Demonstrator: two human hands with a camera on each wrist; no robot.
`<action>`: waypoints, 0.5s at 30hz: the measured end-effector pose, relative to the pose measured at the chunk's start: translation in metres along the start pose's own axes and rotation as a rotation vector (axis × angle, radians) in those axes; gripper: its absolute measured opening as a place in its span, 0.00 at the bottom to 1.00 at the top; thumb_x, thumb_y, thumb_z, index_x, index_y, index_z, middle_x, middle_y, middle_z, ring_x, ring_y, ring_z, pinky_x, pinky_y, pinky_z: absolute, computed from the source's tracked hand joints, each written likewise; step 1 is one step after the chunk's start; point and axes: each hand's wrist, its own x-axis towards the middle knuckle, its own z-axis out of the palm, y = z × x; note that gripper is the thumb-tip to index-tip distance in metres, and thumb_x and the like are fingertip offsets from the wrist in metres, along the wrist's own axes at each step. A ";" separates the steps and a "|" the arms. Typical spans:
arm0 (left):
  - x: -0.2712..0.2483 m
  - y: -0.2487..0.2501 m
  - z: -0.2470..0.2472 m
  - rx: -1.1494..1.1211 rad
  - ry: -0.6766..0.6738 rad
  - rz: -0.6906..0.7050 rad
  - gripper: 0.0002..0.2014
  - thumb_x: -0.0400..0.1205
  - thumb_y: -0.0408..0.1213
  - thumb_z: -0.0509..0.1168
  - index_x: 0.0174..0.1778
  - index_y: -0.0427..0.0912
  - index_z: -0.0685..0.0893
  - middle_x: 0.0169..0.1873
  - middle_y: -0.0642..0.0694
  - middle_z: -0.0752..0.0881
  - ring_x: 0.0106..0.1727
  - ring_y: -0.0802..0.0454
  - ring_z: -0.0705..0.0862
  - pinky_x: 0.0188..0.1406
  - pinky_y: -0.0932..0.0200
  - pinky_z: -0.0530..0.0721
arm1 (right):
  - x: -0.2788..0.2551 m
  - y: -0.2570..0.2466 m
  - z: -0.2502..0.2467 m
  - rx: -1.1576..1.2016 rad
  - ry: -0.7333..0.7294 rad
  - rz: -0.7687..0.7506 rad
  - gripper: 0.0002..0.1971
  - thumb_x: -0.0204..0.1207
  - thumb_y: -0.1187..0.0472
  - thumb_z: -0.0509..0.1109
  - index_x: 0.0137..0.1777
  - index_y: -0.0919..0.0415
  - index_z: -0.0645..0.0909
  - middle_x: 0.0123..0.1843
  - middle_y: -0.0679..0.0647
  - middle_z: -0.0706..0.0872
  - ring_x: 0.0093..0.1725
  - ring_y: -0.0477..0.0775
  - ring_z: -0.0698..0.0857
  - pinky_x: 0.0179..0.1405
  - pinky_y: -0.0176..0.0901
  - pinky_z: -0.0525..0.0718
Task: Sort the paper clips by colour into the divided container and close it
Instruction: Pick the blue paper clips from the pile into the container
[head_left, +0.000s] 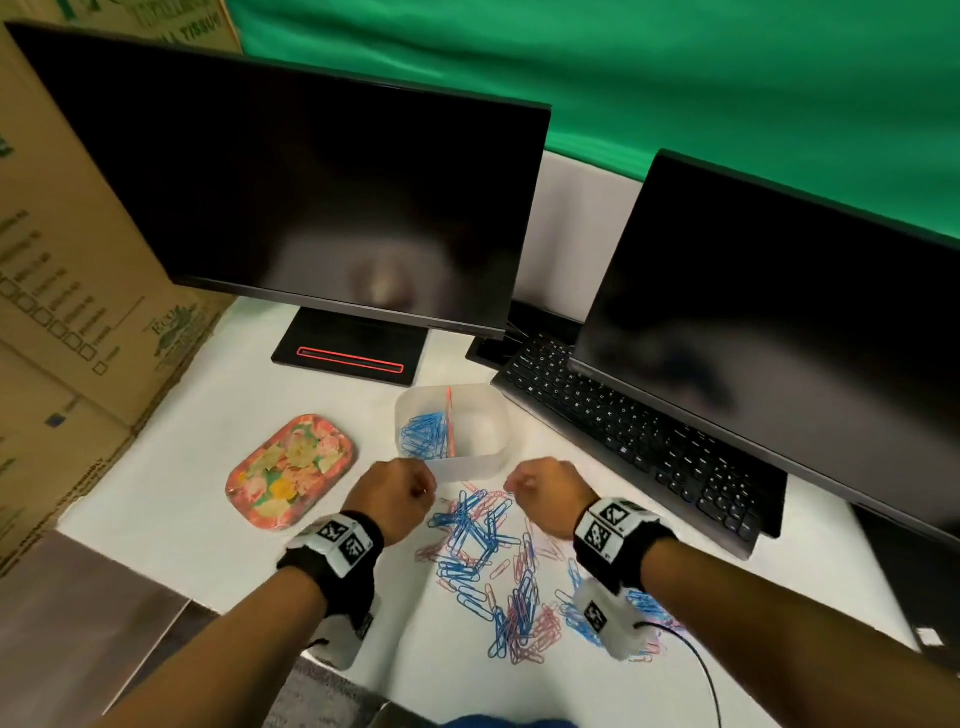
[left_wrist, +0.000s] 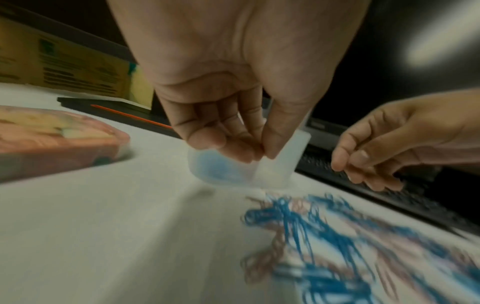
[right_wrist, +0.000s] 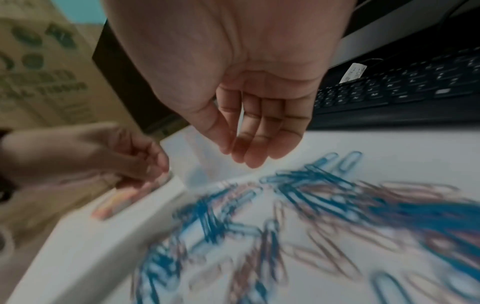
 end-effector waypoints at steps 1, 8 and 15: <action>-0.001 0.001 0.009 0.041 -0.015 0.009 0.05 0.74 0.38 0.66 0.39 0.53 0.86 0.40 0.51 0.90 0.44 0.48 0.87 0.47 0.56 0.85 | -0.004 0.008 0.007 -0.057 -0.034 0.001 0.13 0.76 0.62 0.62 0.51 0.51 0.88 0.51 0.52 0.90 0.48 0.52 0.89 0.50 0.34 0.83; 0.003 0.000 0.044 0.356 -0.084 0.051 0.10 0.80 0.43 0.62 0.54 0.48 0.84 0.53 0.46 0.83 0.54 0.43 0.85 0.49 0.53 0.82 | -0.018 0.023 0.037 -0.204 -0.060 -0.039 0.13 0.77 0.57 0.62 0.57 0.51 0.84 0.59 0.53 0.87 0.59 0.57 0.85 0.61 0.45 0.83; -0.009 0.002 0.041 0.192 -0.043 0.006 0.06 0.78 0.38 0.62 0.45 0.48 0.84 0.45 0.47 0.89 0.48 0.45 0.85 0.44 0.56 0.80 | -0.004 0.011 0.049 -0.156 0.039 0.055 0.15 0.76 0.47 0.68 0.49 0.60 0.85 0.49 0.57 0.88 0.50 0.59 0.86 0.52 0.46 0.85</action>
